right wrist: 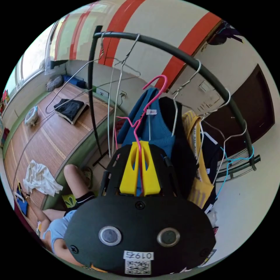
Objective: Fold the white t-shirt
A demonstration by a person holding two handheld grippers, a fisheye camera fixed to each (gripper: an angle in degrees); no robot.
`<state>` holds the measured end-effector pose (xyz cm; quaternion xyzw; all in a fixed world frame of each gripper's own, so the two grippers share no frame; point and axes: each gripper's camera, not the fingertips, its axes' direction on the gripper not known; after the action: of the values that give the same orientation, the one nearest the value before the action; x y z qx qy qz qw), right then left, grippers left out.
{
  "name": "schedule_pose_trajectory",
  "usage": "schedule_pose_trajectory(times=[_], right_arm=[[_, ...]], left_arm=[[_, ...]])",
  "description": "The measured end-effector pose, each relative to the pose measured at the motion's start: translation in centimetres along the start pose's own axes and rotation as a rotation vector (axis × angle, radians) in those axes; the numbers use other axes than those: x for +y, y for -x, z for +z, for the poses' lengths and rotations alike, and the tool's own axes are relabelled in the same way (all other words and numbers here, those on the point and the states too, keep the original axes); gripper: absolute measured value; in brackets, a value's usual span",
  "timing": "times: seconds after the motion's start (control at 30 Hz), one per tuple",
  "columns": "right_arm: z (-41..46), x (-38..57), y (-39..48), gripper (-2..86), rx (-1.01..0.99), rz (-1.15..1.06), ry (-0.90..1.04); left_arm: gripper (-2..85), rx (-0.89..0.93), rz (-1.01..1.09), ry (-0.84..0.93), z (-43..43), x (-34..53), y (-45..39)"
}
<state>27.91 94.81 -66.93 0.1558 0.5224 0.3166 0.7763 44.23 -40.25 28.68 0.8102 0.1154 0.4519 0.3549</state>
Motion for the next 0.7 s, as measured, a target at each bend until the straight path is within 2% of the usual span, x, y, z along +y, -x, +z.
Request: schedule_pose_trajectory(times=[0.27,0.4,0.53,0.7], right_arm=[[-3.8,-4.9,-0.7,-0.9,0.071,0.107,-0.063],[-1.9,-6.6,1.3,-0.9,0.14,0.129,0.009],[1.5,-6.9,3.4,-0.8,0.103,0.102,0.091],[2.8,-5.0,7.8,2.3,0.27,0.058,-0.006]], left_arm=[[1.2,-0.029,0.038,0.014,0.5,0.4,-1.1],[1.2,-0.019,0.067,0.02,0.9,0.5,-2.3],[1.2,-0.028,0.104,0.018,1.0,0.5,-3.2],[1.0,-0.005,0.099,0.051,1.7,0.2,-2.8]])
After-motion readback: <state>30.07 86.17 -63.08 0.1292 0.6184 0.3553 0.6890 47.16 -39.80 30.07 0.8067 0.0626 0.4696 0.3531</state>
